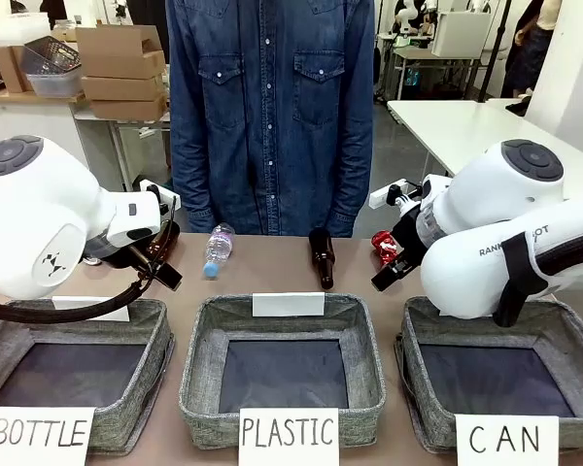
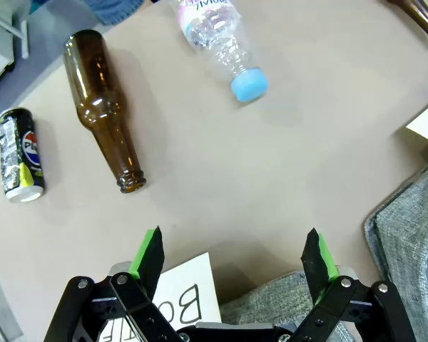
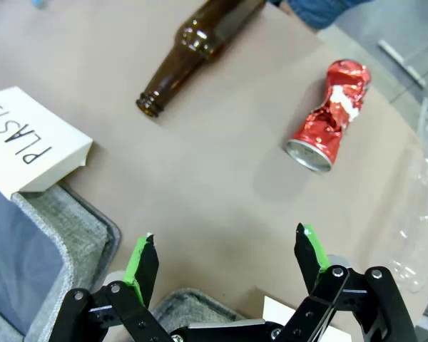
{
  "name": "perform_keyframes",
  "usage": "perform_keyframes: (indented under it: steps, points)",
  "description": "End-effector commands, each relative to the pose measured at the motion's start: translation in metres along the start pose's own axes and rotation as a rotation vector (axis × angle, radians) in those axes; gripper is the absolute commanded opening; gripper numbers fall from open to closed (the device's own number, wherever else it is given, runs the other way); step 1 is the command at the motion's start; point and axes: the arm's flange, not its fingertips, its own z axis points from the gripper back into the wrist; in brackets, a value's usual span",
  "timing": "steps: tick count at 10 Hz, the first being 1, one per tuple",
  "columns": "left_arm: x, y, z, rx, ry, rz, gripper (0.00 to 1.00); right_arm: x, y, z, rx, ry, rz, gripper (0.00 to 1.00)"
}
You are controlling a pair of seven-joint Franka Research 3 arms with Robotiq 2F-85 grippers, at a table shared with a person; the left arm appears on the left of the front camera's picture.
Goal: Sort the can waste into the basket.
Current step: Pick up the can waste from the table and place it in the right Fabric basket.
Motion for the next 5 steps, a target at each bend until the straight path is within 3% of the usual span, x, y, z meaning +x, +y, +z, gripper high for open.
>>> perform_keyframes:
  steps: [1,3,4,5]
  points:
    - [0.000,0.000,0.000,0.000,0.000,0.000,1.00,0.000,0.000,0.000,0.000,0.000,0.000,1.00]
    - [0.000,0.000,0.000,0.000,0.000,0.000,1.00,0.000,0.000,0.000,0.000,0.000,0.000,1.00]
    - [0.006,0.004,0.044,0.017,0.005,0.034,1.00,0.003,-0.004,0.040,0.016,0.032,-0.066,1.00]
    - [0.001,0.002,0.104,-0.086,0.022,0.046,1.00,-0.005,-0.010,0.091,0.015,0.019,-0.107,1.00]
